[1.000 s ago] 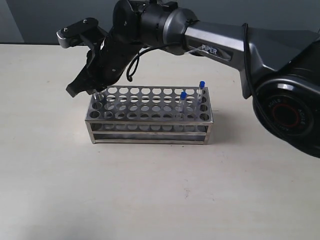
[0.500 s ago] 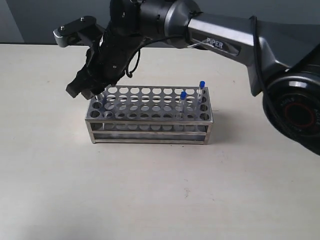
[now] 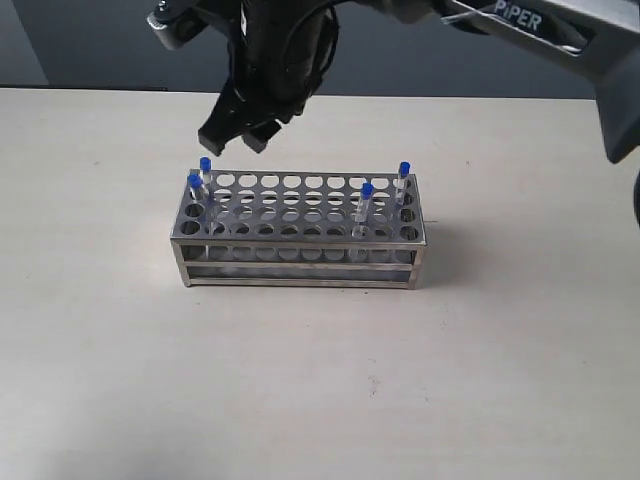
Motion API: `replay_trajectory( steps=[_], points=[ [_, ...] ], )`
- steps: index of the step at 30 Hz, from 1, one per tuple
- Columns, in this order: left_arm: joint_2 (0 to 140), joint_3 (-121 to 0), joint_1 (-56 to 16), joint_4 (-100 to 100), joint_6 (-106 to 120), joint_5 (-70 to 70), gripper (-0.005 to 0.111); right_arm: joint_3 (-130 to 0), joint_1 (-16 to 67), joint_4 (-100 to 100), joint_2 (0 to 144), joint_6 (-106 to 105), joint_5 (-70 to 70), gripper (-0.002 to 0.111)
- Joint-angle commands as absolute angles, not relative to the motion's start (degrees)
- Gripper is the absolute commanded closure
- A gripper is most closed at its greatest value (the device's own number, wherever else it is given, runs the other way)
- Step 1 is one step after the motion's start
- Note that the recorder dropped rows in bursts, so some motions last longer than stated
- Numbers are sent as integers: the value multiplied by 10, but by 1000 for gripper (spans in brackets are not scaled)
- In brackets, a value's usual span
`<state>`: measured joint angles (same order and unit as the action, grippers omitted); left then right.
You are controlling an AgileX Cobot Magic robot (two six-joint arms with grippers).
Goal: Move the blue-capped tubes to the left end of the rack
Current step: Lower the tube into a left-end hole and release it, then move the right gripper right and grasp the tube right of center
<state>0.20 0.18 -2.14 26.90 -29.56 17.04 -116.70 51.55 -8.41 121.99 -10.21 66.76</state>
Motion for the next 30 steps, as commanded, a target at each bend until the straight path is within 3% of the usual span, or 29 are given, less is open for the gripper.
replay_trajectory(
  steps=[1,12,30],
  points=[
    [0,0,-25,268,-296,166,106,-1155,511,-151,1211,-62,700,62],
    [0,0,-25,268,-296,166,106,-1047,449,-113,1191,-19,694,62],
    [0,0,-25,268,-296,167,106,-990,433,-115,1194,-9,631,65]
  ],
)
